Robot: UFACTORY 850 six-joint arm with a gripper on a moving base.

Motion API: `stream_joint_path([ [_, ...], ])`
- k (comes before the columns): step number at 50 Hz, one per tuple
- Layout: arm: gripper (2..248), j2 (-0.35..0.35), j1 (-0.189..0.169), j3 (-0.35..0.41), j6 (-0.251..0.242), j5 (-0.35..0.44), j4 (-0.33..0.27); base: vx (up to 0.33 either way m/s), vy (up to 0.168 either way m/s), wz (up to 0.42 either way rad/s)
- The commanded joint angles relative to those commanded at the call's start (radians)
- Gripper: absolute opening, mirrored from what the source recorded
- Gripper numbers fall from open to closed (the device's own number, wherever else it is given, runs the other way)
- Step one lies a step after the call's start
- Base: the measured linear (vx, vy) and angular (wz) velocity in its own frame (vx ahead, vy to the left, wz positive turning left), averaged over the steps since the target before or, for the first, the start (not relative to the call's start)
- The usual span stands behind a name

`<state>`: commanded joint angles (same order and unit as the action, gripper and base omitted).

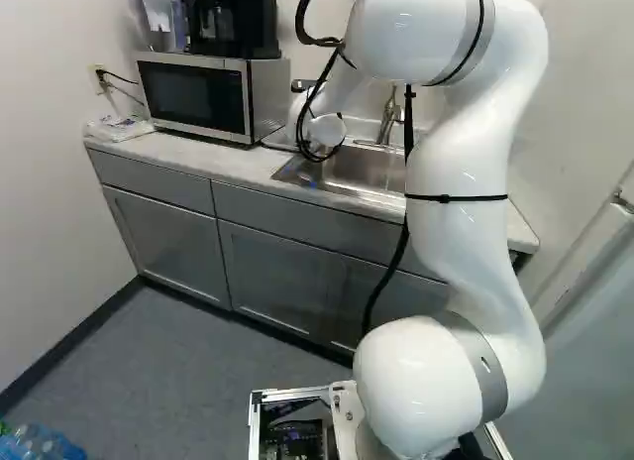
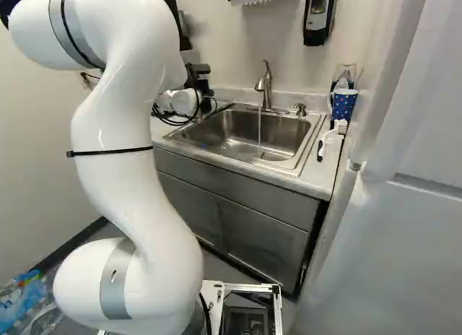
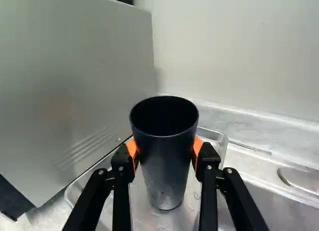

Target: Rinse the cup and place it in the tray

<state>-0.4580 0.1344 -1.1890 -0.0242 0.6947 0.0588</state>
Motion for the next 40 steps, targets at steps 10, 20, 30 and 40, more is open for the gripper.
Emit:
stream_joint_path([
  [10, 124, 0.0, 0.0, 0.0, 0.0, -0.022, 0.0, 0.0, 0.0, 0.0],
  [20, 124, 0.0, 0.0, 0.0, 0.0, -0.022, 0.0, 0.0, 0.0, 0.0],
  [30, 124, 0.0, 0.0, 0.0, 0.0, -0.022, 0.0, 0.0, 0.0, 0.0],
  [40, 175, 0.0, 0.0, 0.0, 0.0, -0.022, 0.0, 0.0, 0.0, 0.0],
])
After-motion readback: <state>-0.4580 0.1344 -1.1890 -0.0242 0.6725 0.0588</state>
